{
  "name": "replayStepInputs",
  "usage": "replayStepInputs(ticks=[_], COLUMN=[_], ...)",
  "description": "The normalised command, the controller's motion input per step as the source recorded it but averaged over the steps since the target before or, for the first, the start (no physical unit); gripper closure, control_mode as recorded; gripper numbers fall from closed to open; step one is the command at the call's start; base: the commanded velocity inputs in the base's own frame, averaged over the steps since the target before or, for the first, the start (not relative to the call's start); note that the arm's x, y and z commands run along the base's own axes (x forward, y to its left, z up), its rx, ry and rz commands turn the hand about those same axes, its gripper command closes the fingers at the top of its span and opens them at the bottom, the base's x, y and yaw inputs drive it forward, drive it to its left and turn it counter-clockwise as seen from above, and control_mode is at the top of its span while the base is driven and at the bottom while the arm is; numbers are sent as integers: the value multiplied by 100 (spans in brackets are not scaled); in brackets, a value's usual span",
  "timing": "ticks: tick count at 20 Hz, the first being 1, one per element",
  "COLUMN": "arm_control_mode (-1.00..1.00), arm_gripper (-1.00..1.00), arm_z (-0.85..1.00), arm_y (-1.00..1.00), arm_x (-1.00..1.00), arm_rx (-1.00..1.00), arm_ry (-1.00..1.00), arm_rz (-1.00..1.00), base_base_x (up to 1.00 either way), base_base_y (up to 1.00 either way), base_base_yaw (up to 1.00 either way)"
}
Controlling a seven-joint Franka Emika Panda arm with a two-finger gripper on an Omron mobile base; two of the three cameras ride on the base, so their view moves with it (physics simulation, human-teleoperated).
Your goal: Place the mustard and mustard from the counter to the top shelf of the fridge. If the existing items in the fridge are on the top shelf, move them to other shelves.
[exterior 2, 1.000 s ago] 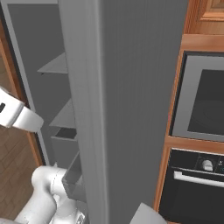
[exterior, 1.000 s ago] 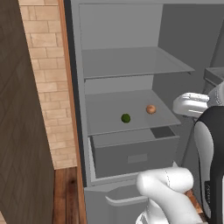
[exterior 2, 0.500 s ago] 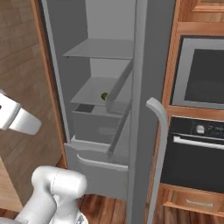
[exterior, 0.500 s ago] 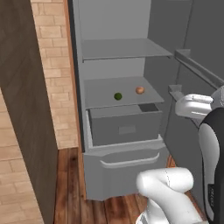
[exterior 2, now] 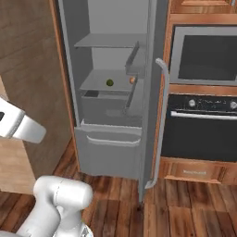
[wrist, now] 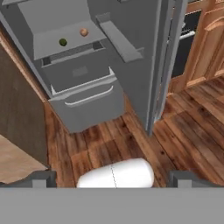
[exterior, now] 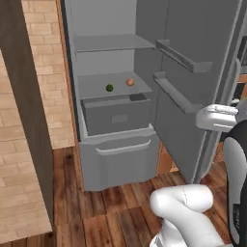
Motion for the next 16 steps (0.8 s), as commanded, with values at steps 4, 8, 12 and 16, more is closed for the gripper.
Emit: replayStepInputs(ticks=[4,8,12,16], arm_control_mode=[100,100,100,100], arm_gripper=[-100,-100,-100,-100], arm_z=[0,0,0,0], arm_y=[0,0,0,0], arm_x=[0,0,0,0], arm_rx=[0,0,0,0], arm_ry=[0,0,0,0], arm_rz=[0,0,0,0], base_base_x=[-91,-23,-1,16], base_base_y=[23,7,0,6], base_base_yaw=[-71,-94,-92,-83])
